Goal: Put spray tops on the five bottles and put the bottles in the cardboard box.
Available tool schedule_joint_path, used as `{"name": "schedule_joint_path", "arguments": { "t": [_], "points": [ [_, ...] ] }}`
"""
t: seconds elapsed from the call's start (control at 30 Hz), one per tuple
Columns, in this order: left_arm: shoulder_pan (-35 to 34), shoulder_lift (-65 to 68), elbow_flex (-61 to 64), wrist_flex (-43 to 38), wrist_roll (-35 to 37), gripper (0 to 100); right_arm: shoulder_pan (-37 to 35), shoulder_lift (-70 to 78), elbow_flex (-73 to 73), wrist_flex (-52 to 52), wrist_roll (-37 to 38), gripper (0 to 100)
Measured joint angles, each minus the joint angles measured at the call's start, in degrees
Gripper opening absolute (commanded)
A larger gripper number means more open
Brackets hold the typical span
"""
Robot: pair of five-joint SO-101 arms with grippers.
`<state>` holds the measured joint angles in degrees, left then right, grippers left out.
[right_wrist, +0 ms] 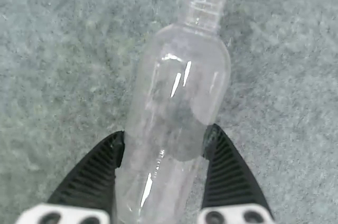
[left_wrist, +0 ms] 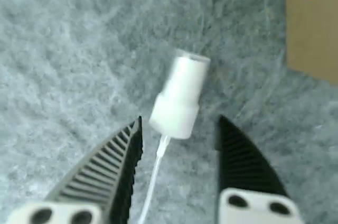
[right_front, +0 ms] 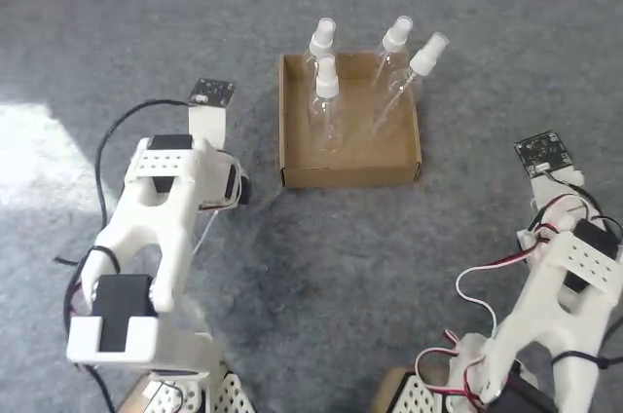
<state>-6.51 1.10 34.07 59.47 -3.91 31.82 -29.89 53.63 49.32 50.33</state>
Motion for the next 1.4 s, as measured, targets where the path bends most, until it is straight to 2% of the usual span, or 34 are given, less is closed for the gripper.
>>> {"name": "schedule_joint_path", "arguments": {
  "t": [0.07,0.23,0.3,0.53,0.77,0.97,1.17,1.3,1.4],
  "points": [
    [0.0,0.0,-1.2,0.4,0.0,21,0.2,0.0,0.0,0.0,0.2,2.0],
    [0.1,0.8,-5.5,0.9,0.0,21,0.2,0.0,0.0,1.8,0.2,17.7],
    [0.1,0.8,-6.7,0.9,0.0,21,0.2,0.0,0.0,2.5,0.2,20.6],
    [0.2,7.7,-10.3,0.9,-3.8,20,0.2,0.0,0.0,3.1,0.2,20.2],
    [1.9,14.0,-11.3,-0.2,-5.2,0,0.2,0.0,0.0,3.3,0.2,20.3],
    [1.5,14.1,-12.1,0.2,-5.2,1,2.4,0.0,0.0,3.9,0.2,20.3],
    [-3.2,3.5,-15.6,4.7,-0.7,1,3.3,0.0,-0.4,3.9,0.2,20.9],
    [-2.3,-8.7,-15.6,7.5,3.8,1,3.3,0.0,-3.4,4.3,-0.9,27.9],
    [-0.3,-18.5,-13.1,8.3,7.8,1,3.3,0.0,-8.3,8.4,-1.8,31.8]
  ]
}}
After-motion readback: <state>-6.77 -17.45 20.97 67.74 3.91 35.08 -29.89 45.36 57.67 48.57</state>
